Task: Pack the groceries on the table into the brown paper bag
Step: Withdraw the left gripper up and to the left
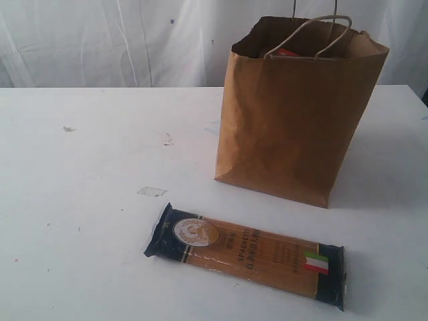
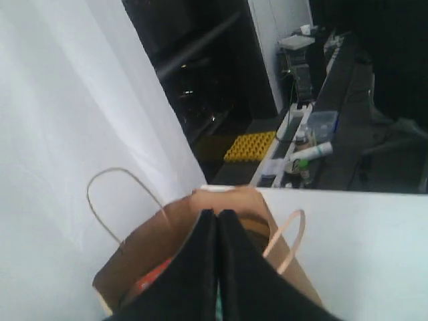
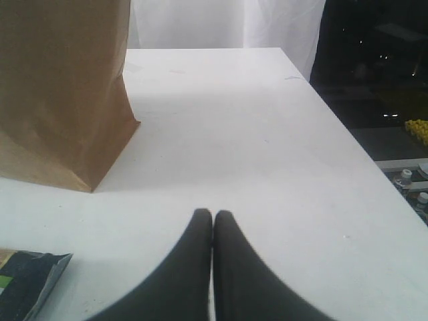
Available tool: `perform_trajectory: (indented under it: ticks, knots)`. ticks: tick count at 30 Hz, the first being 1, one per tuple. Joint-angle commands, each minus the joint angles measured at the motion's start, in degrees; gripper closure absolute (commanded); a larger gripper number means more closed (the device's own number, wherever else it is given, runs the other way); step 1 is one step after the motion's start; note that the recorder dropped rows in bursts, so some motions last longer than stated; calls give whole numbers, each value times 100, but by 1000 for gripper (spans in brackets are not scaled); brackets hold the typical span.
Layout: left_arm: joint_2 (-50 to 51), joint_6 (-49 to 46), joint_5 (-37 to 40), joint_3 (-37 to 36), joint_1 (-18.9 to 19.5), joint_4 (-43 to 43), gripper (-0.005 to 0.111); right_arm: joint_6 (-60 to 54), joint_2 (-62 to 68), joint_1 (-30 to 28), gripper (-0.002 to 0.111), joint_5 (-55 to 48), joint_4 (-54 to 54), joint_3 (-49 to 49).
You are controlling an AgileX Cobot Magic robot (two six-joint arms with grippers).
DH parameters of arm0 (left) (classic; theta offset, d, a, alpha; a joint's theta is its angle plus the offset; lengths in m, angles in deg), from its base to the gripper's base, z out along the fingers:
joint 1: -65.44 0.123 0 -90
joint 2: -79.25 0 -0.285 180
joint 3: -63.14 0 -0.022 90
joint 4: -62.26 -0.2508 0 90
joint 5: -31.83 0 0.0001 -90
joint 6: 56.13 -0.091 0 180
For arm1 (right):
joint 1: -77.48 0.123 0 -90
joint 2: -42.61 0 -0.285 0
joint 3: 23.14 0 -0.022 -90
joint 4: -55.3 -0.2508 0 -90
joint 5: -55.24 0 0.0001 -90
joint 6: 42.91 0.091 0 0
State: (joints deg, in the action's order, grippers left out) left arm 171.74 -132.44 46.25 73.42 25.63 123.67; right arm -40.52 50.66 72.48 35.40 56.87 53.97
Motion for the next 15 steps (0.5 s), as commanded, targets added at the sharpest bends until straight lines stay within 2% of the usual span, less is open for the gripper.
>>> perform_trajectory:
  ticks: [1, 4, 7, 11, 15]
  knots:
    - [-453, 1485, -121, -925, 365, -1850, 107, 1, -26, -20, 108, 20, -7, 10]
    - [-596, 2483, 62, -1704, 1255, -2208, 107, 1, -26, -20, 108, 20, -7, 10]
    - [-727, 3071, 6, -2608, 2414, -2208, 107, 1, -26, -20, 108, 20, -7, 10]
    - [-739, 3177, -124, -3320, 3392, -2208, 107, 1, -26, -20, 108, 20, -7, 10]
    - [-739, 3582, -925, -4069, 4369, -2185, 107, 1, -26, -20, 108, 20, -7, 10]
